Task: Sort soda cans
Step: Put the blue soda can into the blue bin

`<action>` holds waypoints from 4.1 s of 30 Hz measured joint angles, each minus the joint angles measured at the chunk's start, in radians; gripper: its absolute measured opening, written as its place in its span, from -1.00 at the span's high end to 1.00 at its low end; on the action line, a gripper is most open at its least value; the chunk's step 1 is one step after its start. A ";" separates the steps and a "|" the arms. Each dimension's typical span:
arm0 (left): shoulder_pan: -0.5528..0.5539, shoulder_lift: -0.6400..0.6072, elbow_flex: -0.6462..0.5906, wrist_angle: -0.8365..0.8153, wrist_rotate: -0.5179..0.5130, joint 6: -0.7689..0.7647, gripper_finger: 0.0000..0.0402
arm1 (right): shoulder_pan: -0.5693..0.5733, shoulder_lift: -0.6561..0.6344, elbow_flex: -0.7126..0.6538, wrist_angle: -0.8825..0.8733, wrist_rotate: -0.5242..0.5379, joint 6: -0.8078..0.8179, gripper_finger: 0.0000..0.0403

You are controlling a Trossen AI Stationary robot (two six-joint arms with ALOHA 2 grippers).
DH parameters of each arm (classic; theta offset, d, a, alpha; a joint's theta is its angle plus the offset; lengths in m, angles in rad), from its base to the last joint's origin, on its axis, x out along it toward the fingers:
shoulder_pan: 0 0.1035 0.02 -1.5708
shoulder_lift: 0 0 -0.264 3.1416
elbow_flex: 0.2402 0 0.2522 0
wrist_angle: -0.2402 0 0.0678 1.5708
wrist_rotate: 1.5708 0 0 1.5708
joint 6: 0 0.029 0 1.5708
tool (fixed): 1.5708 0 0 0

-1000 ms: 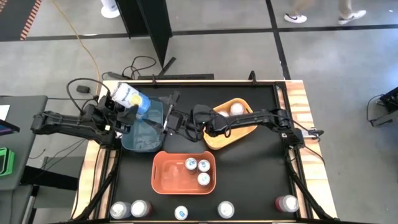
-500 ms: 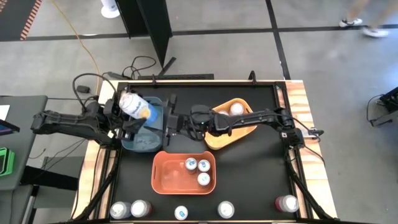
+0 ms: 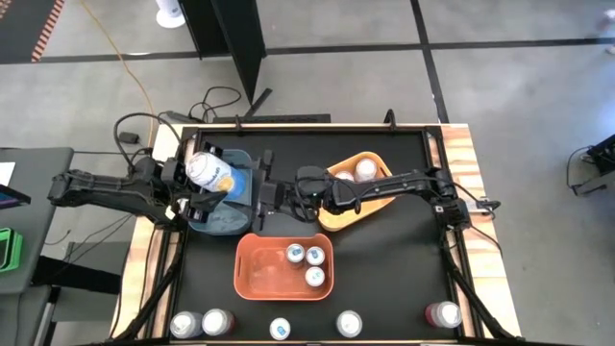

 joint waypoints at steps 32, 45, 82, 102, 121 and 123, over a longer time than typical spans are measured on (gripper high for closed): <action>0.000 0.011 0.001 -0.084 0.036 0.114 -0.43 | 0.007 -0.026 0.000 -0.029 0.004 0.016 -0.69; 0.000 0.011 0.000 -0.095 0.032 0.141 -0.43 | 0.012 -0.026 0.000 -0.042 0.009 0.015 -0.45; 0.000 -0.182 -0.006 -0.120 0.008 0.156 -0.83 | 0.013 -0.027 0.006 -0.091 0.025 0.042 -0.43; 0.000 -0.244 0.263 -0.727 -0.085 0.189 -0.83 | 0.000 -0.054 0.004 -0.173 0.037 0.026 -0.43; 0.000 -0.028 0.676 -1.481 -0.191 0.196 -0.83 | -0.024 -0.059 0.001 -0.282 0.029 0.030 -0.43; 0.000 0.001 0.709 -1.541 -0.192 0.188 -0.83 | -0.024 -0.059 0.001 -0.290 0.028 0.030 -0.43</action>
